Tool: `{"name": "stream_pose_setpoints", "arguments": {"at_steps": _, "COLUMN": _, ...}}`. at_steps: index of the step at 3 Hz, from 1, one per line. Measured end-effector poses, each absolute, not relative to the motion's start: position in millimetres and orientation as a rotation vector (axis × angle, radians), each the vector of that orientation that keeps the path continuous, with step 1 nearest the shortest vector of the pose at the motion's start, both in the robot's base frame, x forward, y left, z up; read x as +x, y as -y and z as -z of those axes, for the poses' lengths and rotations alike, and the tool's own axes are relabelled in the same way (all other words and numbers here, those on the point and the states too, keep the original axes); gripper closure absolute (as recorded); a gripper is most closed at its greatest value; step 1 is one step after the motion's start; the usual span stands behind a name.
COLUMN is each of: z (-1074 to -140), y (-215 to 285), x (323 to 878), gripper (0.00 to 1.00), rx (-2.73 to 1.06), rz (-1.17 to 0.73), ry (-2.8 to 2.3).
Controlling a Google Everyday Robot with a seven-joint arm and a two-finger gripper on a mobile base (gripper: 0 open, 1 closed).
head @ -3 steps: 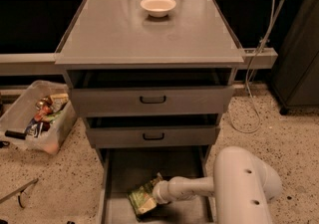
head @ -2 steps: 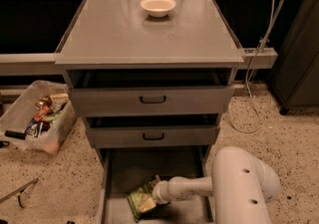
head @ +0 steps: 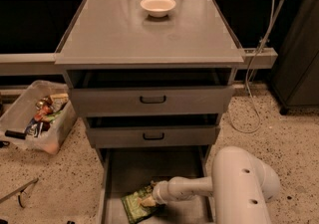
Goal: Pick green jalapeno chip bag from bottom drawer and place on counter
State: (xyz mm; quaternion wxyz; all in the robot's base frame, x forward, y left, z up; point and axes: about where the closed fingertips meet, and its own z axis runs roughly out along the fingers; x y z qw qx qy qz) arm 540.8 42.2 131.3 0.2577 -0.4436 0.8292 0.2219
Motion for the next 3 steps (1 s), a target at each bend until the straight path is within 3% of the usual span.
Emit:
{"name": "stream_pose_setpoints", "arguments": {"at_steps": 1, "z": -131, "y": -45, "x": 543, "gripper": 0.11, "rx": -1.225, "rz": -0.579, "ry": -2.241}}
{"name": "stream_pose_setpoints", "arguments": {"at_steps": 2, "z": -115, "y": -49, "x": 546, "gripper": 0.0, "rx": -1.259, "rz": -0.543, "ry": -2.257}}
{"name": "stream_pose_setpoints", "arguments": {"at_steps": 3, "z": -113, "y": -50, "x": 545, "gripper": 0.0, "rx": -1.27, "rz": -0.54, "ry": -2.257}}
